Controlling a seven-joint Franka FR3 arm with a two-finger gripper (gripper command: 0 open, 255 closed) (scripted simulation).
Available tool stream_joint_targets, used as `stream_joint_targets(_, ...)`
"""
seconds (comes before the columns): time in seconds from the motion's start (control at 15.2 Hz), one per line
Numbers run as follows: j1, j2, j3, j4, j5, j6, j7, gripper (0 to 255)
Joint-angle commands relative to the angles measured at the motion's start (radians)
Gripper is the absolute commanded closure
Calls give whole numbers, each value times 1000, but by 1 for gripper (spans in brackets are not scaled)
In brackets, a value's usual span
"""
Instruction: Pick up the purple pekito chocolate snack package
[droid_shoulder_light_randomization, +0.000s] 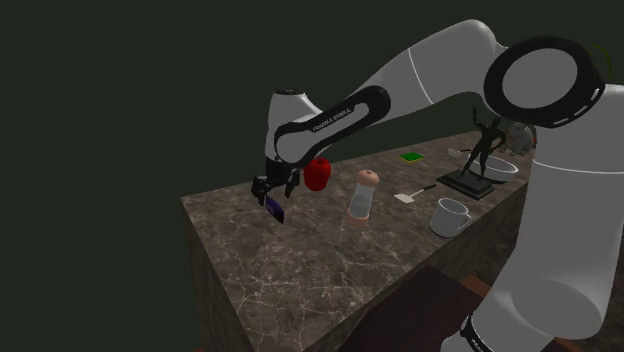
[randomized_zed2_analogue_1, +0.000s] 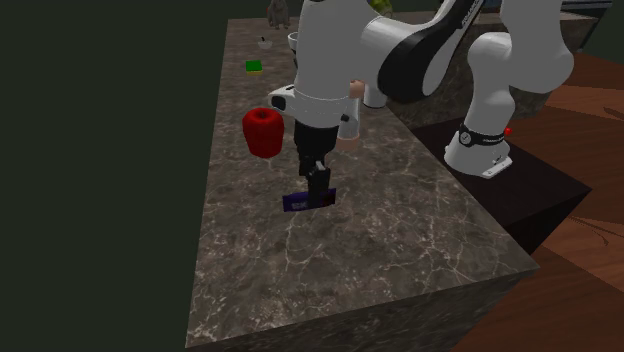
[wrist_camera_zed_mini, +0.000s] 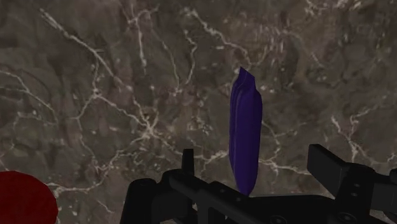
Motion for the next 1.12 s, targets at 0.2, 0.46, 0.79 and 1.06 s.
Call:
stream_joint_targets(0.2, 6, 43, -7, -15, -18, 57, 16, 0)
stream_joint_targets(0.46, 6, 48, -8, -15, -20, 62, 17, 255)
stream_joint_targets(0.79, 6, 48, -8, -15, -20, 61, 17, 255)
stream_joint_targets(1.06, 5, 39, -7, -14, -17, 53, 15, 255)
